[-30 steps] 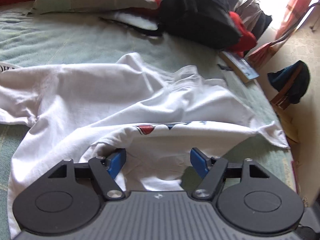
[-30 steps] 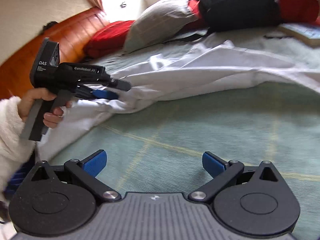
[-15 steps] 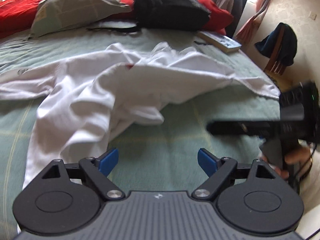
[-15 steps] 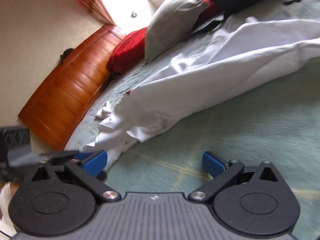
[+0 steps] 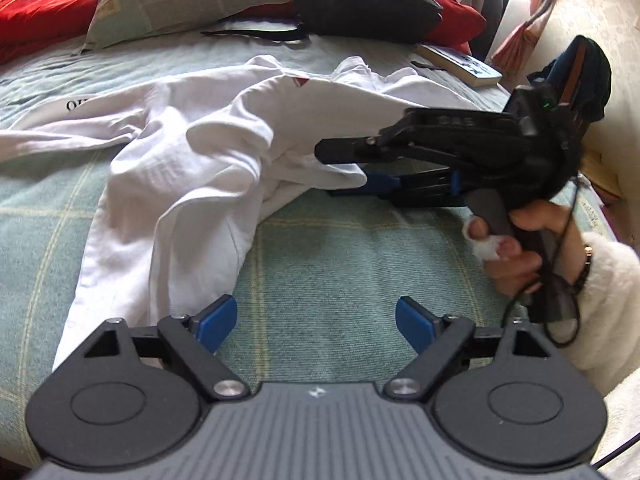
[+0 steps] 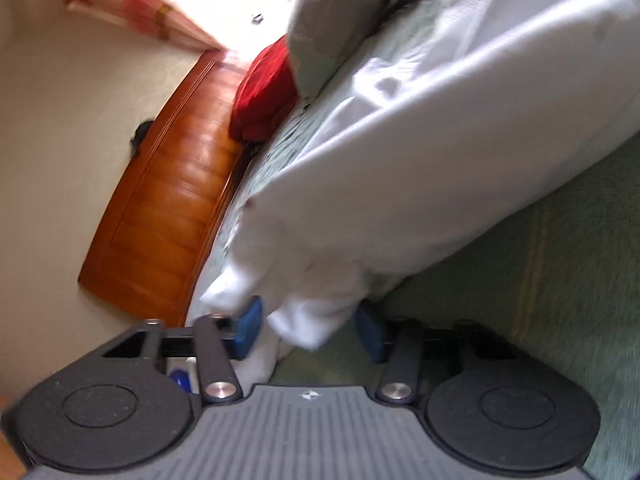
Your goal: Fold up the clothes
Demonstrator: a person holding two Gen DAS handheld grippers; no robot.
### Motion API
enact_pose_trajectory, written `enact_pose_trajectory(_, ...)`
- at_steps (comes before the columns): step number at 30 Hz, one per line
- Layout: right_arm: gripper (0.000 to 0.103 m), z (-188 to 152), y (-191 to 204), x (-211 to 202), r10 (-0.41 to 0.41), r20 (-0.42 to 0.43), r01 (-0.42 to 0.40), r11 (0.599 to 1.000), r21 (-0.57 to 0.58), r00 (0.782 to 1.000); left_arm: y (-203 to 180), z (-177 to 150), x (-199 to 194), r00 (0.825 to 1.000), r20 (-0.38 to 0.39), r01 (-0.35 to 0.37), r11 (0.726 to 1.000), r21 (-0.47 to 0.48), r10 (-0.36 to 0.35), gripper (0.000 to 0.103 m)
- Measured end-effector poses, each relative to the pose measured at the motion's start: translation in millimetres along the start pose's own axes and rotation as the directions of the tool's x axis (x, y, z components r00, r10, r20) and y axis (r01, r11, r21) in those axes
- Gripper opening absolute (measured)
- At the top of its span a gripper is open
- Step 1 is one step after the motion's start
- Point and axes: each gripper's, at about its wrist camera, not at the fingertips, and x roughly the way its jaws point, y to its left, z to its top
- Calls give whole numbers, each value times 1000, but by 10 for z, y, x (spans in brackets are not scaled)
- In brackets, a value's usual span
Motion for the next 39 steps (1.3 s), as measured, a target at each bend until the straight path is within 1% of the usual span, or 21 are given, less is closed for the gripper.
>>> enact_pose_trajectory(1,35,13,-51,13,0,8,0,1000,19,1000,6,-8,0,1000,1,3,1000,-1,-3,87)
enact_pose_trajectory(2,32,16,-88,21,2,12,-2,999,38,1000,13,-16,0,1000,1,6,1000,-3,-6,87)
enact_pose_trajectory(4,31,15,-102,16,13,15,-14,999,42,1000,19,-26,7,1000,0,10,1000,-4,-10,87)
enact_pose_trajectory(6,30,5,-72,22,-2,16,2,1000,20,1000,19,-31,18,1000,-2,10,1000,-5,-10,87)
enact_pose_trajectory(7,27,-2,-49,13,-16,13,15,1000,13,1000,15,-26,19,1000,-2,8,1000,-4,-8,87)
enact_pose_trajectory(10,20,-21,31,-35,-51,7,51,999,-8,999,-2,-33,-10,1000,2,0,1000,2,0,87)
enact_pose_trajectory(14,15,-83,137,-257,-62,2,62,997,-37,998,-14,-65,-66,1000,9,-5,1000,3,5,87)
enact_pose_trajectory(20,14,-271,353,-794,-88,14,89,990,-108,996,-83,-116,-134,1000,18,-13,1000,21,13,87)
enact_pose_trajectory(25,14,-486,513,-1292,-100,63,108,986,-128,993,-196,-199,-220,999,31,-14,999,42,13,87)
enact_pose_trajectory(28,14,-600,605,-1509,-103,93,114,984,-133,990,-288,-268,-300,999,44,-13,998,64,10,87)
enact_pose_trajectory(36,13,-1029,795,-1986,-130,155,154,976,-156,979,-484,-474,-537,997,83,-16,994,106,7,87)
enact_pose_trajectory(39,13,-1214,824,-2176,-156,188,185,972,-148,970,-567,-539,-611,995,100,-9,992,130,-4,87)
